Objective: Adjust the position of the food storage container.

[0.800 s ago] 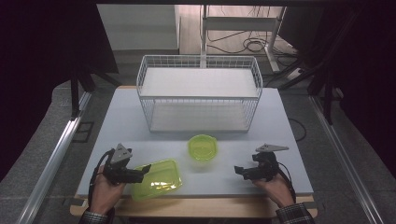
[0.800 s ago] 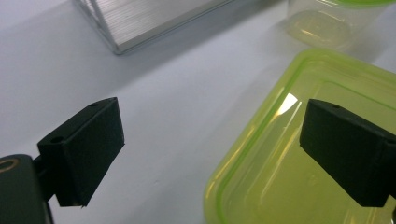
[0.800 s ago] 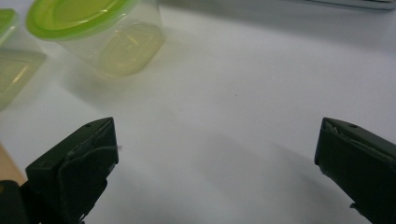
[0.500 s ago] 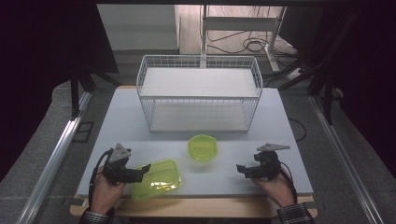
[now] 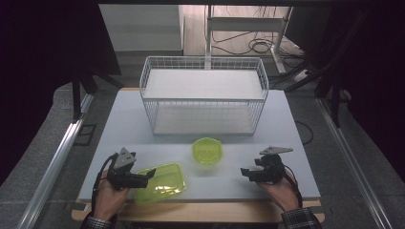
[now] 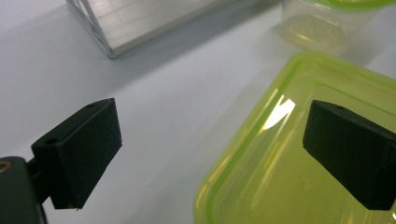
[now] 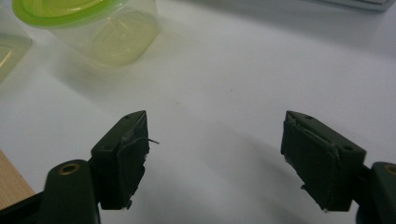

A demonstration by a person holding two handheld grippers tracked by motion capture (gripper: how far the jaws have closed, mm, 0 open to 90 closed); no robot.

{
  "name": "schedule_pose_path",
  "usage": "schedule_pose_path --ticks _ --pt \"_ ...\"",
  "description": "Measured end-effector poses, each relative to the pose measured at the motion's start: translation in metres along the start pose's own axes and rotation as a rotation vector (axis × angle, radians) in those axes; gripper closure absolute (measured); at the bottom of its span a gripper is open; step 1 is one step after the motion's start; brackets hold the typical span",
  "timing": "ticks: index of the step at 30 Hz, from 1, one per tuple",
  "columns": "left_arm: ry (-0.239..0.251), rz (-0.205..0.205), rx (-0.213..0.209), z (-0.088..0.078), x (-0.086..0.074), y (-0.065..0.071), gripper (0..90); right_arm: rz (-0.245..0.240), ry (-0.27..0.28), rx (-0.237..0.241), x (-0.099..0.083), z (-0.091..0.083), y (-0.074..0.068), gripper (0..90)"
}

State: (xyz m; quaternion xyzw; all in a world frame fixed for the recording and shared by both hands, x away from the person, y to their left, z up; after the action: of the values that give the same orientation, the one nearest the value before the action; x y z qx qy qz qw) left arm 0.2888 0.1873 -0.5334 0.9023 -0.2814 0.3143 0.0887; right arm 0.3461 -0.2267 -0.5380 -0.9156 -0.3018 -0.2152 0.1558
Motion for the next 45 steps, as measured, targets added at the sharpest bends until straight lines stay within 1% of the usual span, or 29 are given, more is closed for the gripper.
schedule_pose_path --ticks 1,2,3,4,5,6,9,10,12,13,14,15,16,17,20,21,22,24,25,28,30,33,36,38,39,40,42,44,45 --pt "-0.002 0.019 0.002 -0.001 0.001 0.004 4.7 -0.007 0.000 0.004 0.002 -0.001 -0.002 26.8" --pt "-0.003 0.029 0.001 -0.002 0.002 0.005 4.7 -0.010 0.002 0.004 0.003 -0.002 -0.002 27.7" --pt "-0.003 0.029 0.001 -0.002 0.002 0.005 4.8 -0.011 0.002 0.008 0.004 -0.003 -0.003 28.3" --pt "-0.003 0.038 0.006 -0.002 0.002 0.007 4.8 -0.011 0.002 0.008 0.004 -0.003 -0.003 28.3" --pt "0.000 0.046 0.013 -0.003 0.002 0.008 4.8 -0.016 0.007 0.011 0.005 -0.004 -0.005 29.9" --pt "0.008 0.057 0.010 -0.005 0.003 0.010 5.0 -0.028 0.010 0.018 0.008 -0.006 -0.007 33.7" --pt "0.011 0.060 0.017 -0.006 0.003 0.010 5.1 -0.043 0.020 0.036 0.013 -0.010 -0.010 41.5" --pt "0.011 0.060 0.017 -0.006 0.003 0.010 5.1 -0.043 0.020 0.036 0.013 -0.010 -0.010 41.5" --pt "0.005 0.062 0.024 -0.005 0.002 0.010 5.1 -0.071 0.020 0.041 0.017 -0.011 -0.013 46.8" --pt "0.003 0.064 0.030 -0.004 0.001 0.009 5.1 -0.071 0.020 0.041 0.017 -0.011 -0.013 46.8" --pt "0.003 0.065 0.034 -0.004 0.001 0.009 5.2 -0.081 0.015 0.051 0.019 -0.011 -0.015 51.7" --pt "0.003 0.065 0.034 -0.004 0.001 0.009 5.2 -0.093 0.015 0.060 0.020 -0.011 -0.016 53.9" --pt "0.007 0.061 0.034 -0.005 0.001 0.009 5.2 -0.093 0.015 0.060 0.020 -0.011 -0.016 53.9" --pt "0.009 0.058 0.032 -0.005 0.001 0.008 5.2 -0.108 0.013 0.067 0.023 -0.011 -0.020 58.2" --pt "0.011 0.053 0.031 -0.005 0.000 0.008 5.2 -0.143 0.002 0.059 0.030 -0.010 -0.025 65.1" --pt "0.010 0.054 0.032 -0.005 0.000 0.008 5.2 -0.143 0.002 0.059 0.030 -0.010 -0.025 65.1" --pt "0.011 0.055 0.032 -0.005 0.000 0.008 5.2 -0.153 -0.002 0.058 0.033 -0.009 -0.028 67.1" --pt "0.014 0.057 0.031 -0.005 0.000 0.009 5.2 -0.186 -0.016 0.051 0.039 -0.006 -0.032 71.8" --pt "0.014 0.060 0.030 -0.005 0.000 0.009 5.2 -0.186 -0.016 0.051 0.039 -0.006 -0.032 71.8" --pt "0.010 0.067 0.034 -0.004 -0.001 0.010 5.2 -0.204 -0.025 0.048 0.045 -0.002 -0.035 76.5" --pt "0.009 0.070 0.034 -0.003 -0.001 0.011 5.2 -0.206 -0.024 0.047 0.046 -0.002 -0.036 77.6" --pt "0.002 0.084 0.040 -0.002 -0.001 0.013 5.2 -0.217 -0.008 0.057 0.054 -0.004 -0.040 81.2" --pt "-0.001 0.084 0.044 -0.001 -0.002 0.013 5.1 -0.220 0.003 0.066 0.059 -0.004 -0.043 83.0" --pt "-0.006 0.090 0.047 0.000 -0.002 0.013 5.1 -0.228 0.012 0.073 0.065 -0.004 -0.046 85.9" --pt "-0.006 0.090 0.049 0.000 -0.002 0.013 5.1 -0.227 0.016 0.083 0.070 -0.002 -0.050 88.7" --pt "-0.006 0.090 0.050 0.000 -0.002 0.013 5.1 -0.227 0.016 0.083 0.070 -0.002 -0.050 88.7" --pt "-0.009 0.094 0.051 0.000 -0.002 0.012 5.1 -0.228 0.020 0.095 0.077 0.000 -0.055 89.0" --pt "-0.013 0.093 0.052 0.001 -0.002 0.013 5.2 -0.239 0.023 0.103 0.087 0.006 -0.062 89.1" --pt "-0.013 0.093 0.052 0.001 -0.002 0.013 5.1 -0.239 0.023 0.103 0.087 0.006 -0.062 89.1"
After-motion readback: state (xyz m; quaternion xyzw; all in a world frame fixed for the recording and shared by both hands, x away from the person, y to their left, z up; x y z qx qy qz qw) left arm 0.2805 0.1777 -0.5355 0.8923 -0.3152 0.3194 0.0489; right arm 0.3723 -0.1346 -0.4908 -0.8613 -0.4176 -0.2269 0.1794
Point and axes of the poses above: each handheld gripper's, and its own axes: z roughly forward along the jaws, x roughly out of its top, y roughly to its right, the point moved 5 cm from there along z, roughly forward along the jaws, and after that the axes turned 14 degrees about -y, right-handed, at the moved point
